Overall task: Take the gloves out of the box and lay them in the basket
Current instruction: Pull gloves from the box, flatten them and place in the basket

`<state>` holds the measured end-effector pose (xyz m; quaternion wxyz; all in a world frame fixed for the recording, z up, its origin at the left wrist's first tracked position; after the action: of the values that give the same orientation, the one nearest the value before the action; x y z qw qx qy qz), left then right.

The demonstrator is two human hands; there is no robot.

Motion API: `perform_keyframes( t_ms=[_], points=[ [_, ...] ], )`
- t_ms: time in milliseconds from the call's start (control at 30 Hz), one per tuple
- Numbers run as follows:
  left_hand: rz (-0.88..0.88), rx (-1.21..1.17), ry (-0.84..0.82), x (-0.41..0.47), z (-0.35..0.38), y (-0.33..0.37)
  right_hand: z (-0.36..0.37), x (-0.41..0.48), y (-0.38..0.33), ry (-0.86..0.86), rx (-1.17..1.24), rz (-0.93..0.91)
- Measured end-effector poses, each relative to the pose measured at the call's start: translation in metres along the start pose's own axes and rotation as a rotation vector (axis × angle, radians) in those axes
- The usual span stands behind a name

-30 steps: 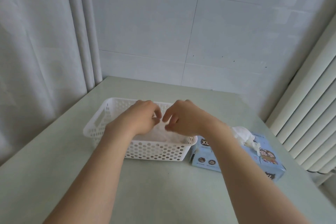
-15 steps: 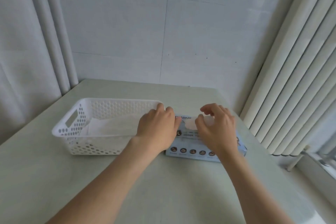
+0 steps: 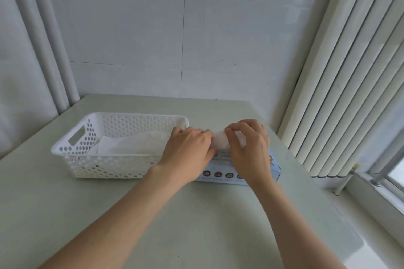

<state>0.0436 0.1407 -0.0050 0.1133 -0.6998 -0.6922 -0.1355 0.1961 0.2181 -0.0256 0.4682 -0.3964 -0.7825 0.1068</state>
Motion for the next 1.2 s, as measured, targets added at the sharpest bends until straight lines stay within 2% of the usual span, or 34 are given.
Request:
perform_keyframes(
  t_ms=[67, 333, 533, 600, 800, 933, 1200],
  points=[
    [0.000, 0.019, -0.046, -0.002, 0.002, 0.001, 0.001, 0.001, -0.001, -0.003, 0.031, 0.017],
    [0.005, -0.012, -0.044, -0.003, 0.006, 0.002, -0.010, 0.005, 0.001, 0.020, 0.325, 0.171],
    [0.011, -0.005, -0.034, -0.003, 0.008, 0.003, -0.026, 0.010, 0.015, 0.202, 0.700, 0.415],
    [0.031, -0.020, -0.016, -0.004, 0.009, 0.004, -0.027, 0.010, 0.013, 0.214, 0.752, 0.424],
    [0.043, 0.085, -0.043, -0.007, 0.012, 0.007, -0.029, 0.009, -0.022, 0.232, 0.551, 0.204],
    [0.028, 0.084, -0.067, -0.006, 0.010, 0.007, -0.034, 0.006, -0.024, 0.293, 0.509, 0.178],
    [0.024, 0.126, -0.103, -0.008, 0.008, 0.009, -0.067, 0.014, -0.036, 0.620, 0.499, 0.134]
  ],
)
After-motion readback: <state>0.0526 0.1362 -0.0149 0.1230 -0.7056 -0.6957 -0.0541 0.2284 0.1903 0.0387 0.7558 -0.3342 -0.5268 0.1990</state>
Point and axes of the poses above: each hand's wrist, its own x-axis towards the middle knuckle, its own z-axis out of the palm, y = z × x, the point moved 3 cm from there along x, towards the middle knuckle, and after that the axes turned 6 degrees about -y, right-handed, at the moved point
